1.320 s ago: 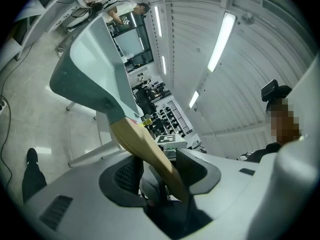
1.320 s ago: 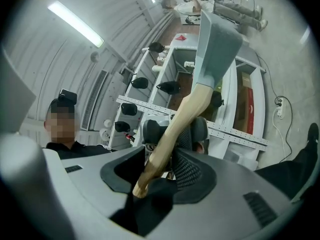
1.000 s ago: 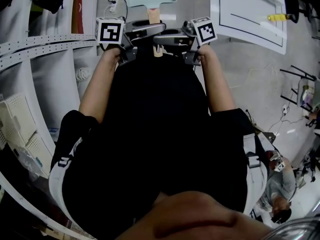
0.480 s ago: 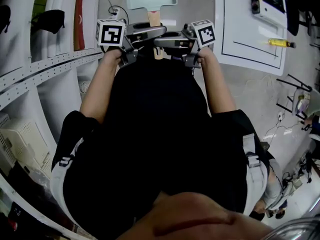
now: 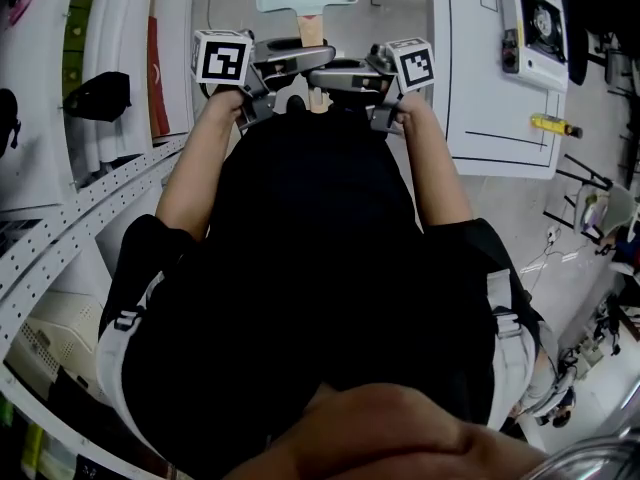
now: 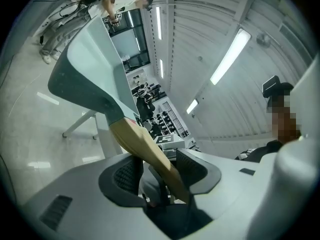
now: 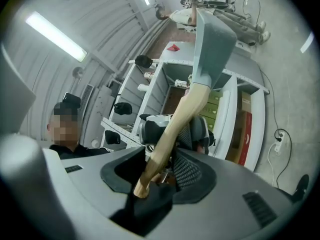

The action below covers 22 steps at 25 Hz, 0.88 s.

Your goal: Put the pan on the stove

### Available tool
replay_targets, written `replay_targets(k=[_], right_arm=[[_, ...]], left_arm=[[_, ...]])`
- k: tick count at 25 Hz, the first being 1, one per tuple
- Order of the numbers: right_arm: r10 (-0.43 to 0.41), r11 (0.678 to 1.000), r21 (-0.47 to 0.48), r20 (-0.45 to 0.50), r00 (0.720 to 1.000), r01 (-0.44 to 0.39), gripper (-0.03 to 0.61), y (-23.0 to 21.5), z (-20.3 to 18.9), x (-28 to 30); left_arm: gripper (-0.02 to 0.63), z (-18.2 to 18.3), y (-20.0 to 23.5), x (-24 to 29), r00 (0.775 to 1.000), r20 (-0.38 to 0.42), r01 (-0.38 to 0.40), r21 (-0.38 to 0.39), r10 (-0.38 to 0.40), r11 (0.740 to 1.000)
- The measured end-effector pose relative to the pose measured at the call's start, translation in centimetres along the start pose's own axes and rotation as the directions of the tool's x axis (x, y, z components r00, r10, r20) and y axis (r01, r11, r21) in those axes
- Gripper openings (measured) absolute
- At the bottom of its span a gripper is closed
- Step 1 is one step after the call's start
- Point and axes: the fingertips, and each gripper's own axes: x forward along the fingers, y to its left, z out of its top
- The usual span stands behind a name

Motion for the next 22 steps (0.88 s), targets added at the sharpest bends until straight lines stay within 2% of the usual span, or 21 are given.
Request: replay_targets(k=[4, 8, 13, 19, 22], right_arm=[[-0.013, 1.0, -0.011, 0.018, 1.0, 0.013, 0.174, -1.3, 2.8, -0.2], [0.001, 1.0, 0.005, 0.05, 0.999, -0.001, 0.173, -2.1, 5.4, -0.6], [0.036, 0.998, 0.039, 0.087, 0.996, -0.04, 0.169, -3.4, 8.7, -1.5], [0.044, 0.997, 0.067, 0.066, 0.997, -0.048, 0.169, -5.6, 14.7, -3.9], [0.06, 0.996, 0.069, 0.058, 0.996, -0.064, 0.169, -6.4, 18.0, -5.1]], left_arm=[[0.21, 2.3, 1.8, -0.1, 1.0, 0.0, 0.004, -0.046, -0.004, 0.999], [0.21, 4.7, 3.0, 0.4, 1.0, -0.02, 0.016, -0.007, -0.016, 1.0], [0.212, 7.7, 5.4, 1.1, 1.0, -0.01, -0.014, -0.037, 0.014, 0.999], [0.212, 12.7, 9.4, 3.2, 0.998, -0.021, -0.053, -0.061, 0.052, 0.997], [0.212, 15.8, 10.8, 4.4, 0.999, -0.019, -0.049, -0.048, 0.048, 0.998]])
